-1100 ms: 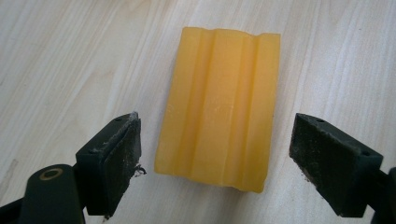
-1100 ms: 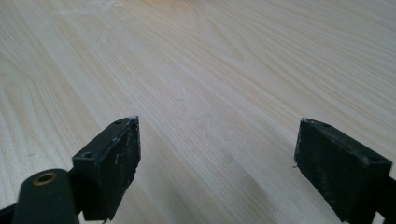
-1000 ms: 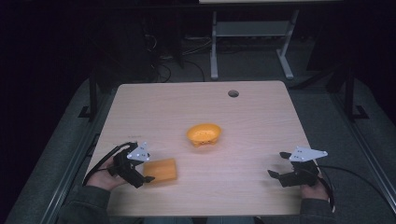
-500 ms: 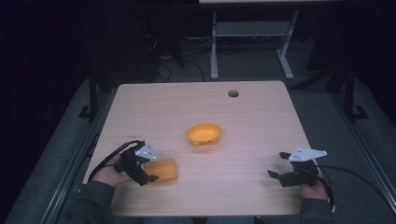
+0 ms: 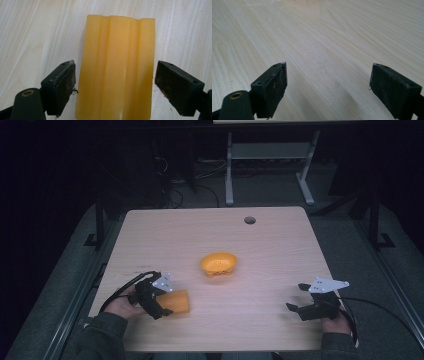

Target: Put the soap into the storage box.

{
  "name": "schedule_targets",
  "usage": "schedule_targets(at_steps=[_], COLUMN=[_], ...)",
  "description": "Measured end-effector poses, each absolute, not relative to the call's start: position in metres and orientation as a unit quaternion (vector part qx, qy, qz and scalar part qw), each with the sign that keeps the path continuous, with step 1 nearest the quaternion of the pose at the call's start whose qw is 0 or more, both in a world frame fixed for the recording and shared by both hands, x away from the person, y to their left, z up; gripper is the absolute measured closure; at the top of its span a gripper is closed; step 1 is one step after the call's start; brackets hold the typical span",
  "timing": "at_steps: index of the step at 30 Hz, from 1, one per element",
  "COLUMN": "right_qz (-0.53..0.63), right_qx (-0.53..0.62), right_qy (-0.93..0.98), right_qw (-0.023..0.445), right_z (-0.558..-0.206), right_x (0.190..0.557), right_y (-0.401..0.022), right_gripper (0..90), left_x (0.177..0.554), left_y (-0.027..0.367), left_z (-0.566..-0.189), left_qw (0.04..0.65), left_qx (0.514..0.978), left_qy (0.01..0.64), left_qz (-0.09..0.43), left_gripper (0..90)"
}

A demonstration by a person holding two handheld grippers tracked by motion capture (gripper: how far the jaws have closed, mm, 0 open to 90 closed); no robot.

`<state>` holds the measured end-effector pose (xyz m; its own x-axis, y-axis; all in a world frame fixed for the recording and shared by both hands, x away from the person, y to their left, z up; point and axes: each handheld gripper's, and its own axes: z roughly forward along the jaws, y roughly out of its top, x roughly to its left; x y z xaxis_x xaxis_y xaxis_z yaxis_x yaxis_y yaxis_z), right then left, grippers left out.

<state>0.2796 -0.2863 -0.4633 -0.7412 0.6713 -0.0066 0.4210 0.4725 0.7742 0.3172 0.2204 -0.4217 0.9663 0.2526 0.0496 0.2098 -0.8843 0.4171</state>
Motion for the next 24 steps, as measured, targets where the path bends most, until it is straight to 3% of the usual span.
schedule_targets(at_steps=[24], right_qz=[0.402], right_qx=[0.318], right_qy=[0.845], right_qw=[0.154], right_z=[-0.464], right_x=[0.279], right_y=[-0.286], right_gripper=[13.9], left_x=[0.325], left_y=[0.206], left_z=[-0.435], left_qw=[0.190], left_qx=[0.975], left_qy=[0.112], left_qz=[0.029], left_gripper=[16.9])
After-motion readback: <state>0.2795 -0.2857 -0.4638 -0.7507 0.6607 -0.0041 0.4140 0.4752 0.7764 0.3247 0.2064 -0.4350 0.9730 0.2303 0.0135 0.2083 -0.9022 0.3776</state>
